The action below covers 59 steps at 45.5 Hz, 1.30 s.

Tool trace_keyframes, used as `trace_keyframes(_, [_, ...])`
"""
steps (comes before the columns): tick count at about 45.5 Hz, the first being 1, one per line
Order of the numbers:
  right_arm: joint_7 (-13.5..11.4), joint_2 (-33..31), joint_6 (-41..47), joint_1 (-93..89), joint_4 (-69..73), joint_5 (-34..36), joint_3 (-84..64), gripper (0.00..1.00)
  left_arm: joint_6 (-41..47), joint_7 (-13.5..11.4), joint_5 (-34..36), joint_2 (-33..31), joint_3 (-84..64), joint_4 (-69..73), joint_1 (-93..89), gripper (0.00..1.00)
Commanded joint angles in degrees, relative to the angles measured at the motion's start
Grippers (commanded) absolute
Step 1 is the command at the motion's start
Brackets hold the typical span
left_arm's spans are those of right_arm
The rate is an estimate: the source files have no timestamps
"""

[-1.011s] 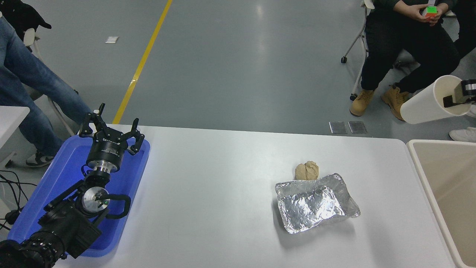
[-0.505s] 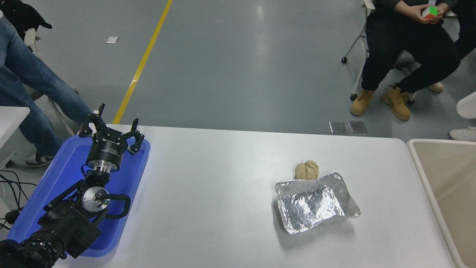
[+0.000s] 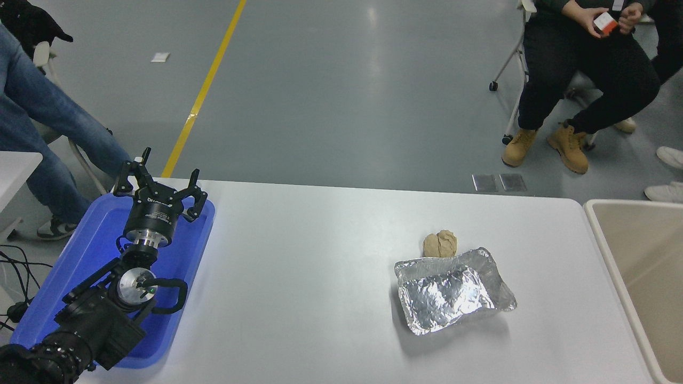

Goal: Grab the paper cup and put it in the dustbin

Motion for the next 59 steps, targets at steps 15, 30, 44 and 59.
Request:
trace_keyframes(15, [-8.19,10.97,-12.04,-20.77,-10.15,4.95,12.06,0.00,0.00,0.00,0.02,0.00,0.00,0.00,-0.01,1.00])
trace_keyframes(30, [-8.19,12.20,-13.71,-25.08,-10.06,6.45,12.59,0.00,0.00,0.00,-0.06,0.00,0.00,0.00,-0.01,1.00])
trace_keyframes(44, [-8.19,12.11,-13.71,-26.13,-10.15,6.53,13.29,0.00,0.00,0.00,0.02,0.00,0.00,0.00,-0.01,1.00])
trace_keyframes(59, [-8.19,11.85,-13.80,-26.57,-9.98,6.62,13.38,0.48,0.00,0.00,0.02,0.00,0.00,0.00,-0.01,1.00])
